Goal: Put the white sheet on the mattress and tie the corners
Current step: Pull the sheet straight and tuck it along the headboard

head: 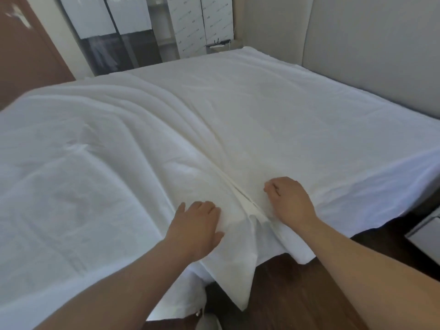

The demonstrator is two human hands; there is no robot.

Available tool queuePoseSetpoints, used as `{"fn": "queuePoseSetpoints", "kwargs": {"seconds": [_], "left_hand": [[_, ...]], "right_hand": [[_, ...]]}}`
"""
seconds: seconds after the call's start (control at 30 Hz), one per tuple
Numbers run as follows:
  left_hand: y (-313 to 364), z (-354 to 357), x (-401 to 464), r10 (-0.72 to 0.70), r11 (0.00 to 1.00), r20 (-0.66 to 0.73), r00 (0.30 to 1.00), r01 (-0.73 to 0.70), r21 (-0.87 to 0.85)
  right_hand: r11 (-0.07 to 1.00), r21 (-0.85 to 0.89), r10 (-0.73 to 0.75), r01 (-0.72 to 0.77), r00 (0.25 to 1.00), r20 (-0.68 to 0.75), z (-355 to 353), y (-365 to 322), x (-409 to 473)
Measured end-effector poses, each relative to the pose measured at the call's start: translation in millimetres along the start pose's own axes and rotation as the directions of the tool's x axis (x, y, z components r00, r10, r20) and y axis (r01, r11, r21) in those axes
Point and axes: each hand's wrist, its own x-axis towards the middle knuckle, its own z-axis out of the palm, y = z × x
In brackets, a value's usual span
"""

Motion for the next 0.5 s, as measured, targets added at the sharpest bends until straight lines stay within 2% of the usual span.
{"fn": "queuePoseSetpoints", "kwargs": {"seconds": [0.07, 0.13, 0.23, 0.3, 0.33, 0.4, 0.5], "left_hand": [[-5, -1, -21, -0.019, 0.998, -0.033, 0.999, 0.02, 0.058], [-11, 2, -31, -0.05, 0.995, -0.088, 0.995, 0.057, 0.077], [-15, 7, -44, -0.114, 0.99, -0.099, 0.989, 0.121, 0.072], [-16, 11, -45, -0.12, 0.99, -0.097, 0.988, 0.127, 0.066], [-16, 13, -45, -0.115, 0.991, -0.101, 0.988, 0.121, 0.054], [-18, 13, -44, -0.103, 0.993, -0.099, 0.99, 0.109, 0.055], [-19, 13, -42, -0.086, 0.992, -0.083, 0.993, 0.094, 0.086]], "right_hand": [[0.986, 0.152, 0.083, -0.073, 0.995, -0.062, -2, -27, -25], [0.915, 0.348, 0.235, -0.204, 0.971, -0.047, -2, -50, -40], [0.665, 0.631, 0.439, -0.4, 0.893, 0.104, 10, -72, -59], [0.533, 0.689, 0.503, -0.491, 0.839, 0.209, 19, -73, -75], [0.544, 0.666, 0.499, -0.511, 0.835, 0.233, 24, -69, -82], [0.646, 0.559, 0.471, -0.519, 0.848, 0.243, 25, -61, -89], [0.748, 0.446, 0.459, -0.492, 0.868, 0.189, 19, -52, -87]]}}
